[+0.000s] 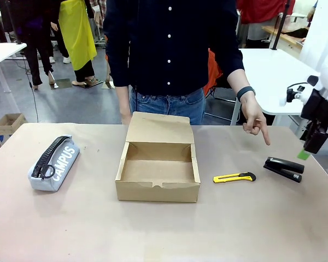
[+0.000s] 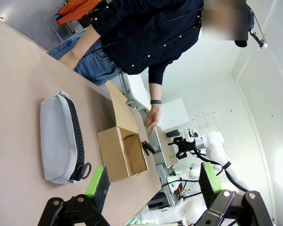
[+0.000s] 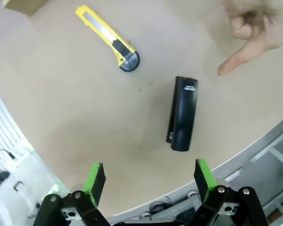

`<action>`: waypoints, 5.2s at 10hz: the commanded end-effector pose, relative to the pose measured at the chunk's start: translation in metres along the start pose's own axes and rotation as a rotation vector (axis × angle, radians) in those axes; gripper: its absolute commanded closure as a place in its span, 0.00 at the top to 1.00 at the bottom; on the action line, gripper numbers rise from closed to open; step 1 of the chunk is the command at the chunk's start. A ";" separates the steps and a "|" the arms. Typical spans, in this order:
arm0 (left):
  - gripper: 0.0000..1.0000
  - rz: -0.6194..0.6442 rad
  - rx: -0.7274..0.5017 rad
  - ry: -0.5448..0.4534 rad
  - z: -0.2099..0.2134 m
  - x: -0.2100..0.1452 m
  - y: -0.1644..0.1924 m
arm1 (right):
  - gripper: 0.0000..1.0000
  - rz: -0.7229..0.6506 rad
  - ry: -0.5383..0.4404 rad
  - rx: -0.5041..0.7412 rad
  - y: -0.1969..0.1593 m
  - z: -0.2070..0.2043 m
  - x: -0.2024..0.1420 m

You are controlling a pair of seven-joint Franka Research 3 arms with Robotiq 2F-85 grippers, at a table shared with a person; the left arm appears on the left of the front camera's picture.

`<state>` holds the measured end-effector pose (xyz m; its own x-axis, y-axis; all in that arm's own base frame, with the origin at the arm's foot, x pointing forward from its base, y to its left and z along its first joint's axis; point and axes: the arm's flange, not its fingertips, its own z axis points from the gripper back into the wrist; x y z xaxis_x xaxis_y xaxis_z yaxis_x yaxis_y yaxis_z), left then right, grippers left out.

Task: Pack the item into the box.
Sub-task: Pick up the item indicated by the person and place it inside the Mailer Box.

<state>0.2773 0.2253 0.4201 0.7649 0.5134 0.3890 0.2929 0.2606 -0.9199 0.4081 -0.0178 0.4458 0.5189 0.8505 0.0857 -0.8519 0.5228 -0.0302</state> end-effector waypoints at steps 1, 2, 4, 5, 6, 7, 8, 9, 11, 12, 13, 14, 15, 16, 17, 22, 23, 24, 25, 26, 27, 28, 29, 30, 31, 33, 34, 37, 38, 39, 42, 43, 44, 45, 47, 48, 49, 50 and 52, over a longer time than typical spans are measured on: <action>1.00 -0.024 -0.022 -0.017 0.000 0.000 -0.001 | 1.00 0.025 0.029 -0.018 -0.031 0.001 0.003; 1.00 -0.024 -0.022 -0.017 0.000 0.000 -0.001 | 1.00 -0.019 0.034 -0.018 -0.041 -0.004 0.006; 1.00 -0.024 -0.022 -0.017 0.000 0.000 -0.001 | 1.00 -0.061 0.033 -0.029 -0.044 -0.011 0.009; 1.00 -0.024 -0.022 -0.017 0.000 0.000 -0.001 | 1.00 -0.080 0.043 -0.038 -0.045 -0.014 0.010; 1.00 -0.024 -0.022 -0.017 0.000 0.000 -0.001 | 1.00 -0.090 0.055 -0.049 -0.050 -0.018 0.009; 1.00 -0.024 -0.022 -0.017 0.000 0.000 -0.001 | 1.00 -0.096 0.040 -0.041 -0.056 -0.026 0.007; 1.00 -0.024 -0.022 -0.017 0.000 0.000 -0.001 | 1.00 -0.112 0.042 -0.041 -0.061 -0.036 0.008; 1.00 -0.024 -0.022 -0.017 0.000 0.000 -0.001 | 1.00 -0.128 0.057 -0.050 -0.066 -0.049 0.009; 1.00 -0.024 -0.022 -0.017 0.000 0.000 -0.001 | 1.00 -0.162 0.060 -0.040 -0.080 -0.078 0.004; 1.00 -0.024 -0.022 -0.017 0.000 0.000 -0.001 | 1.00 -0.156 0.051 -0.031 -0.082 -0.095 0.005; 1.00 -0.024 -0.022 -0.017 0.000 0.000 -0.001 | 1.00 -0.140 0.022 -0.034 -0.084 -0.108 0.007; 1.00 -0.024 -0.022 -0.017 0.000 0.000 -0.001 | 1.00 -0.150 0.023 -0.055 -0.088 -0.119 0.008; 1.00 -0.024 -0.022 -0.017 0.000 0.000 -0.001 | 1.00 -0.146 0.006 -0.048 -0.091 -0.126 0.008; 1.00 -0.024 -0.022 -0.017 0.000 0.000 -0.001 | 1.00 -0.146 0.007 -0.030 -0.094 -0.133 0.007; 1.00 -0.024 -0.022 -0.017 0.000 0.000 -0.001 | 1.00 -0.156 0.001 -0.033 -0.096 -0.139 0.007; 1.00 -0.024 -0.022 -0.017 0.000 0.000 -0.001 | 1.00 -0.139 -0.034 0.042 -0.089 -0.122 0.006; 1.00 -0.024 -0.022 -0.017 0.000 0.000 -0.001 | 1.00 -0.140 -0.020 0.063 -0.086 -0.124 0.010; 1.00 -0.024 -0.022 -0.017 0.000 0.000 -0.001 | 1.00 -0.123 -0.035 0.092 -0.085 -0.127 0.012; 1.00 -0.024 -0.022 -0.017 0.000 0.000 -0.001 | 1.00 -0.131 -0.035 0.089 -0.083 -0.128 0.012; 1.00 -0.024 -0.022 -0.017 0.000 0.000 -0.001 | 1.00 -0.126 -0.023 0.074 -0.078 -0.126 0.014; 1.00 -0.024 -0.022 -0.017 0.000 0.000 -0.001 | 1.00 -0.140 0.001 0.041 -0.073 -0.121 0.015; 1.00 -0.024 -0.022 -0.017 0.000 0.000 -0.001 | 1.00 -0.127 0.003 0.031 -0.069 -0.117 0.017; 1.00 -0.024 -0.022 -0.017 0.000 0.000 -0.001 | 1.00 -0.125 0.018 0.029 -0.068 -0.119 0.017; 1.00 -0.024 -0.022 -0.017 0.000 0.000 -0.001 | 1.00 -0.117 0.021 0.032 -0.068 -0.117 0.017; 1.00 -0.024 -0.022 -0.017 0.000 0.000 -0.001 | 1.00 -0.106 0.022 0.012 -0.065 -0.101 0.016; 1.00 -0.024 -0.022 -0.017 0.000 0.000 -0.001 | 1.00 -0.120 0.060 -0.051 -0.051 -0.057 0.013; 1.00 -0.024 -0.022 -0.017 0.000 0.000 -0.001 | 1.00 -0.124 0.072 -0.060 -0.046 -0.045 0.011; 1.00 -0.024 -0.022 -0.017 0.000 0.000 -0.001 | 1.00 -0.128 0.055 -0.037 -0.046 -0.051 0.018; 1.00 -0.024 -0.022 -0.017 0.000 0.000 -0.001 | 1.00 -0.128 0.065 -0.031 -0.048 -0.060 0.020; 1.00 -0.024 -0.022 -0.017 0.000 0.000 -0.001 | 1.00 -0.131 0.077 -0.025 -0.049 -0.069 0.021; 1.00 -0.024 -0.022 -0.017 0.000 0.000 -0.001 | 1.00 -0.120 0.102 0.018 -0.050 -0.106 0.029; 1.00 -0.024 -0.022 -0.017 0.000 0.000 -0.001 | 1.00 -0.132 0.119 0.025 -0.051 -0.116 0.029; 1.00 -0.024 -0.022 -0.017 0.000 0.000 -0.001 | 1.00 -0.139 0.118 0.027 -0.050 -0.120 0.029; 1.00 -0.024 -0.022 -0.017 0.000 0.000 -0.001 | 1.00 -0.145 0.128 0.025 -0.049 -0.121 0.028; 1.00 -0.024 -0.022 -0.017 0.000 0.000 -0.001 | 1.00 -0.139 0.132 0.022 -0.048 -0.121 0.028; 1.00 -0.024 -0.022 -0.017 0.000 0.000 -0.001 | 1.00 -0.141 0.141 0.020 -0.048 -0.122 0.030; 1.00 -0.024 -0.022 -0.017 0.000 0.000 -0.001 | 0.72 -0.131 0.142 0.010 -0.048 -0.123 0.031; 1.00 -0.024 -0.022 -0.017 0.000 0.000 -0.001 | 0.40 -0.131 0.145 0.025 -0.047 -0.122 0.031; 1.00 -0.024 -0.022 -0.017 0.000 0.000 -0.001 | 0.00 -0.129 0.148 0.034 -0.047 -0.123 0.030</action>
<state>0.2769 0.2257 0.4199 0.7629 0.5126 0.3941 0.2979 0.2623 -0.9179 0.4728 -0.0123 0.3267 0.6145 0.7881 -0.0360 -0.7880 0.6154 0.0212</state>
